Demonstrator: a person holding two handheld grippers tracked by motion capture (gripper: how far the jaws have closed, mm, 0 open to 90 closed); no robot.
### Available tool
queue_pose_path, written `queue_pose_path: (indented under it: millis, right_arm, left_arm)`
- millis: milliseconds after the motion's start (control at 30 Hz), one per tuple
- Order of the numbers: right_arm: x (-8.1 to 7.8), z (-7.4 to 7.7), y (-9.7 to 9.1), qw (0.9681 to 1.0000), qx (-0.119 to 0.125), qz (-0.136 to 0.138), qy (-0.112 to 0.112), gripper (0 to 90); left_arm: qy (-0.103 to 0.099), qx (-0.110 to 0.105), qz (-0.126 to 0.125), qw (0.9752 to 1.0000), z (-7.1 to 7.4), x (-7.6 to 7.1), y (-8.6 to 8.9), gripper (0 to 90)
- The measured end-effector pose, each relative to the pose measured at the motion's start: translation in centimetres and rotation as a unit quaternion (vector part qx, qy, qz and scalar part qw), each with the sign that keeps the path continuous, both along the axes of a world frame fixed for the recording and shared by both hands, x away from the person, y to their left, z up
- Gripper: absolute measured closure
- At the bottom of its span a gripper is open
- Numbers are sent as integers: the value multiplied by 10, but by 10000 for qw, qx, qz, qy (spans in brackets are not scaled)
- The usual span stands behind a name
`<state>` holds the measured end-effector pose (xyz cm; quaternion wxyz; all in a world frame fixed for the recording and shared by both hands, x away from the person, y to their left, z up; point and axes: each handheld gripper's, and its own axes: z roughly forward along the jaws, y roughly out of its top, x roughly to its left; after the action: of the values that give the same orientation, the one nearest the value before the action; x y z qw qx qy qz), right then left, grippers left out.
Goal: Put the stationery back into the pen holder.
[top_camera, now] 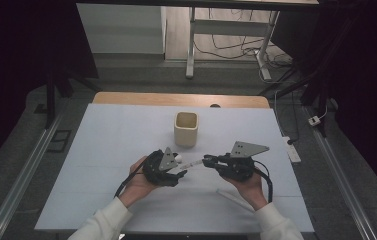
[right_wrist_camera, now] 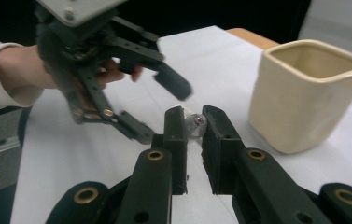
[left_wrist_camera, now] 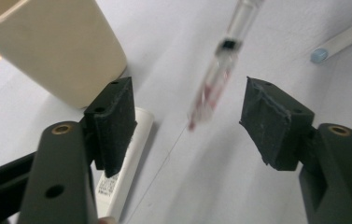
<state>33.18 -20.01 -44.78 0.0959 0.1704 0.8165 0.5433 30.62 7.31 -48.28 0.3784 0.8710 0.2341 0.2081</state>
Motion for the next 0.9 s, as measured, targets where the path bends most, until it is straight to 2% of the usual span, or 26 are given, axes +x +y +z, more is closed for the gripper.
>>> queue_pose_path:
  millis: [233, 333, 567, 900]
  right_arm:
    - [2, 3, -7, 9997, 40, -217, -80, 791]
    - [2, 4, -9, 9996, 29, -245, -114, 791]
    - [2, 7, -13, 9993, 68, -326, -182, 791]
    - [2, 13, -18, 9985, 161, -445, -263, 791]
  left_arm:
    - [66, -165, 144, 9997, 2, -9, 21, 320]
    - [148, -347, 176, 9991, 4, -11, 30, 316]
    - [212, -369, 295, 9987, 3, -16, 48, 312]
    - [510, -381, 600, 9962, -14, -28, 83, 306]
